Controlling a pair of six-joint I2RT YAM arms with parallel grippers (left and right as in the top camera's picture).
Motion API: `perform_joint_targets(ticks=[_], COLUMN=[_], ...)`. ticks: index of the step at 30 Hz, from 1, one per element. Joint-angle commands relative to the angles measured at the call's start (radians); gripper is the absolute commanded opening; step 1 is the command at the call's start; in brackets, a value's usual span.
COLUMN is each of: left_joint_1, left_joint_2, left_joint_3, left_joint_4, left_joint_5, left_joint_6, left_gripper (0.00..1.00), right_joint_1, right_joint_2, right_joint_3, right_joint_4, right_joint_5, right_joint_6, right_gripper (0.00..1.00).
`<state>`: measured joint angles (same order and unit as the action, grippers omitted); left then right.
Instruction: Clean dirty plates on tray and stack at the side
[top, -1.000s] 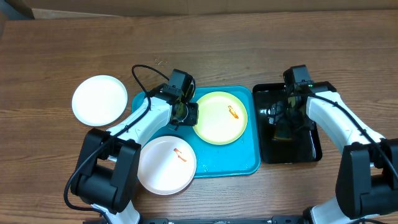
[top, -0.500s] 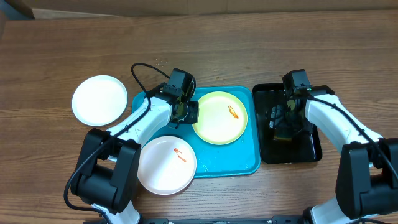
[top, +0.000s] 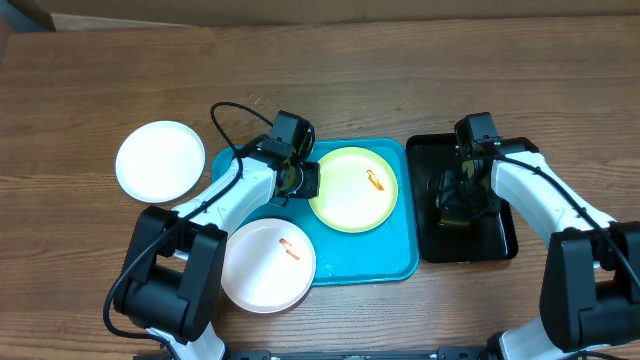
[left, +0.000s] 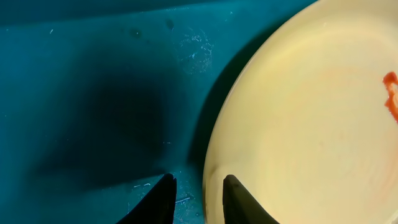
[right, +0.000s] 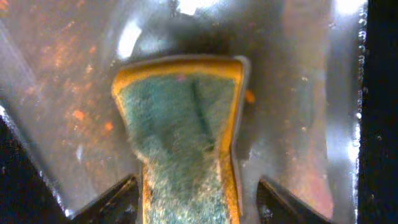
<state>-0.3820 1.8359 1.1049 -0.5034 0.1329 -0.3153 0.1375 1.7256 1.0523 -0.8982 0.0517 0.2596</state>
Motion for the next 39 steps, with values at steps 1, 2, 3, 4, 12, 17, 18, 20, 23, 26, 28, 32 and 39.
perform_joint_targets(ticks=[1,2,3,4,12,17,18,20,23,26,28,32,39], left_joint_1=[-0.006,-0.006,-0.006,-0.006,-0.006,-0.006,-0.006,-0.006,-0.006,-0.006,-0.006,-0.006,-0.006], left_joint_2=[0.008,0.008,0.008,0.008,0.008,0.008,0.008,0.008,0.008,0.008,0.008,0.008,0.008], left_joint_3=[-0.006,-0.006,-0.006,-0.006,-0.006,-0.006,-0.006,-0.006,-0.006,-0.006,-0.006,-0.006,-0.006], left_joint_4=[0.003,0.003,0.003,0.003,0.003,-0.001,-0.001,0.000,0.000,-0.001,-0.001,0.000,0.000], left_joint_5=[-0.012,-0.012,-0.012,-0.011,-0.010,-0.010,-0.010,-0.010,-0.010,-0.010,-0.010,-0.010,-0.010], left_joint_6=[-0.006,-0.006,-0.007,-0.006,-0.006,-0.006,-0.006,-0.006,-0.006,-0.006,-0.006,-0.007,-0.007], left_gripper=[0.28,0.28,0.28,0.28,0.29,0.29,0.29,0.31,0.31,0.31,0.31,0.30,0.30], right_joint_1=[-0.003,-0.003,-0.003,-0.003,-0.002,-0.002,-0.002,-0.002,-0.002,-0.002,-0.002,-0.002,-0.002], right_joint_2=[-0.008,-0.008,-0.008,-0.008,-0.008,-0.009,-0.009,-0.009,-0.009,-0.009,-0.009,-0.009,-0.008], right_joint_3=[-0.006,-0.006,-0.006,-0.006,-0.030,-0.043,-0.040,-0.024,0.011,0.043,0.046,0.037,-0.050], right_joint_4=[-0.004,-0.010,-0.014,-0.018,-0.039,-0.105,-0.121,-0.143,-0.152,-0.147,-0.127,-0.091,-0.008], right_joint_5=[-0.035,-0.035,-0.035,-0.035,-0.047,-0.047,-0.047,-0.047,-0.046,-0.045,-0.045,-0.034,-0.035], right_joint_6=[0.003,0.003,0.003,0.003,0.003,0.003,0.003,0.003,0.003,0.002,0.002,0.003,0.003], right_gripper=[0.50,0.50,0.51,0.51,0.34,0.21,0.23,0.33,0.43,0.53,0.62,0.63,0.63])
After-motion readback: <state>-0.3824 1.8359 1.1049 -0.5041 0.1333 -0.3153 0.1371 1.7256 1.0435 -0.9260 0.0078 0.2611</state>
